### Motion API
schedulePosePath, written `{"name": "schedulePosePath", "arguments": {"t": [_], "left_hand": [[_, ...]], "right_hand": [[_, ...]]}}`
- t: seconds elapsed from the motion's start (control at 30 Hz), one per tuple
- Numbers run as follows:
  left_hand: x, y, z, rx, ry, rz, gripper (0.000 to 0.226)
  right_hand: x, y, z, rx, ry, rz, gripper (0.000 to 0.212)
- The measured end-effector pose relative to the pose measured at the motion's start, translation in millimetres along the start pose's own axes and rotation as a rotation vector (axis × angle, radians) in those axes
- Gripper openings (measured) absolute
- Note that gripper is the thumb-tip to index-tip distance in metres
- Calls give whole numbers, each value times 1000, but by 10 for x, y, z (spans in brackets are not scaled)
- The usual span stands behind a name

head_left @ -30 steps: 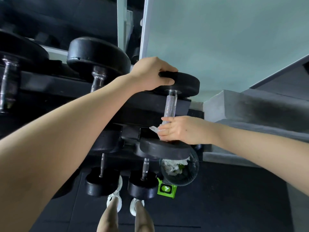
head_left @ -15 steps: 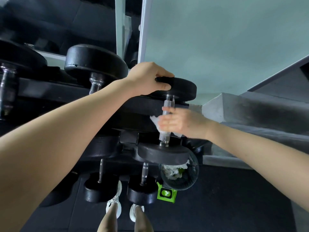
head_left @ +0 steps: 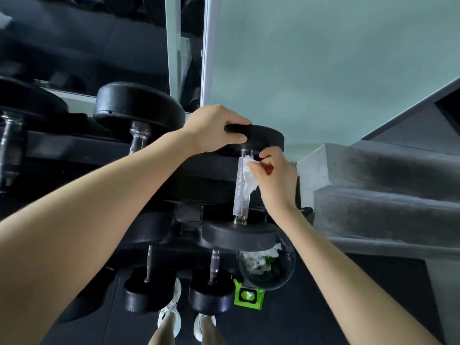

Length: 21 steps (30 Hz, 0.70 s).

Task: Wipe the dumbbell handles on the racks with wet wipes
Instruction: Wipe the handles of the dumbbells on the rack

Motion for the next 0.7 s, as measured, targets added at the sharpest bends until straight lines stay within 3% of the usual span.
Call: {"name": "schedulePosePath", "arguments": {"t": [0.07, 0.2, 0.27, 0.33, 0.5, 0.57, 0.7], "left_hand": [[5, -5, -9, -5, -12, 6, 41], [24, 4, -34, 4, -26, 5, 40], [34, 8, -46, 16, -34, 7, 40], [43, 11, -55, 27, -37, 14, 40], [44, 11, -61, 43, -29, 30, 41], [46, 1, -56, 45, -23, 34, 41], [34, -3, -41, 33, -18, 39, 41]], "right_hand": [[155, 30, 34, -159, -143, 48, 24], [212, -229, 169, -459, -351, -83, 14], [198, -259, 222, -515, -424, -147, 26], [175, -154, 193, -551, -470, -179, 24], [207, 99, 242, -438, -394, -164, 44], [211, -68, 327, -505, -395, -170, 50], [30, -162, 367, -770, -505, -335, 53]]}}
Point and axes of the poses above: each hand's wrist, its own y-axis towards the middle knuckle, its own x-axis out of the palm, z = x × y, the point moved 1 cm from there along y, towards the middle knuckle, and after that the axes turned 1 degree about y, right-handed, at the moved point
